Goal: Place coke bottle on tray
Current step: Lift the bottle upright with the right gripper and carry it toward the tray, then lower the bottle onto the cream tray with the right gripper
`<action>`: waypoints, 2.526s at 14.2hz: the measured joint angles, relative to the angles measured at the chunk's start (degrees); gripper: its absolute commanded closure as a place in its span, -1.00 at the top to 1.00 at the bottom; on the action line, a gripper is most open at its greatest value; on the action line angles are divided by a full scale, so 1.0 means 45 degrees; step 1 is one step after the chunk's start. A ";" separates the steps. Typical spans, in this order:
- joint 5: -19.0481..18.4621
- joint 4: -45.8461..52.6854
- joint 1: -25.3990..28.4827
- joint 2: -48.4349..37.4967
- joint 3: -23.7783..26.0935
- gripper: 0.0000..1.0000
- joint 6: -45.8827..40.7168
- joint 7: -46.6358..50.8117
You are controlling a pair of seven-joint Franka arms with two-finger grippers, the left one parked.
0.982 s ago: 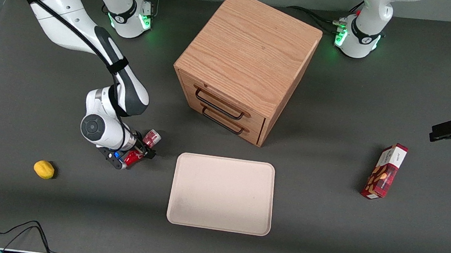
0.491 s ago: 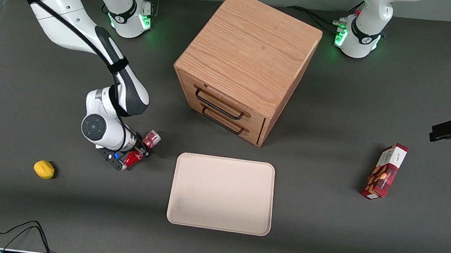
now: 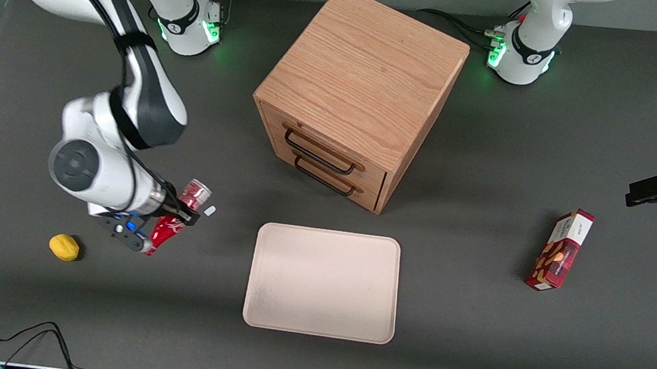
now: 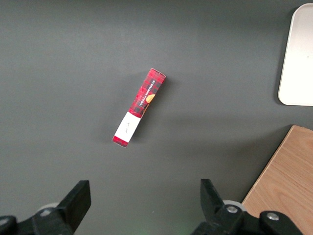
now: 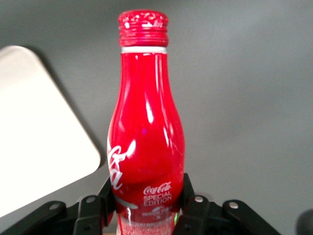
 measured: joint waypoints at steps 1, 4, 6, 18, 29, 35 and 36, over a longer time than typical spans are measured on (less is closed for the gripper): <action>0.0000 0.0816 -0.0013 -0.0023 0.0152 -1.00 -0.0668 -0.0354; -0.0002 0.2457 0.0046 0.0050 0.1026 -1.00 -0.1225 -0.1035; -0.0004 0.3166 0.0171 0.0443 0.1669 -1.00 -0.1216 -0.1123; -0.0329 0.4263 0.1026 0.6559 0.2195 -1.00 0.1879 -0.3559; -0.0967 0.4444 0.1151 0.7242 0.2204 -1.00 0.2644 -0.4044; -0.0969 0.4446 0.1161 0.7266 0.2203 1.00 0.2779 -0.4043; -0.0969 0.4447 0.1161 0.7268 0.2201 1.00 0.2780 -0.4042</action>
